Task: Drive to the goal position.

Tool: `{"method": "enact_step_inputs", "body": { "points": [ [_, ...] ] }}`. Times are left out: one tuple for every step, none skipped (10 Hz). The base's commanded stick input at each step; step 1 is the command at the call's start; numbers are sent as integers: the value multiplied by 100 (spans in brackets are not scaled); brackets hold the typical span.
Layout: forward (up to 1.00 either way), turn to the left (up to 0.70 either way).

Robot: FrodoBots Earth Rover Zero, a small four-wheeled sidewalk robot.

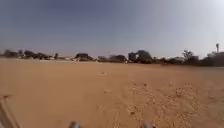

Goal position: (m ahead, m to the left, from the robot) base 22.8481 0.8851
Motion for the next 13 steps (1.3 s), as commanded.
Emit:
{"method": "enact_step_inputs", "body": {
  "points": [
    [70,0],
    [70,0],
    [70,0],
    [70,0],
    [70,0],
    [70,0],
    [70,0],
    [70,0],
    [70,0],
    [70,0],
    [70,0],
    [70,0],
    [70,0]
  ]
}}
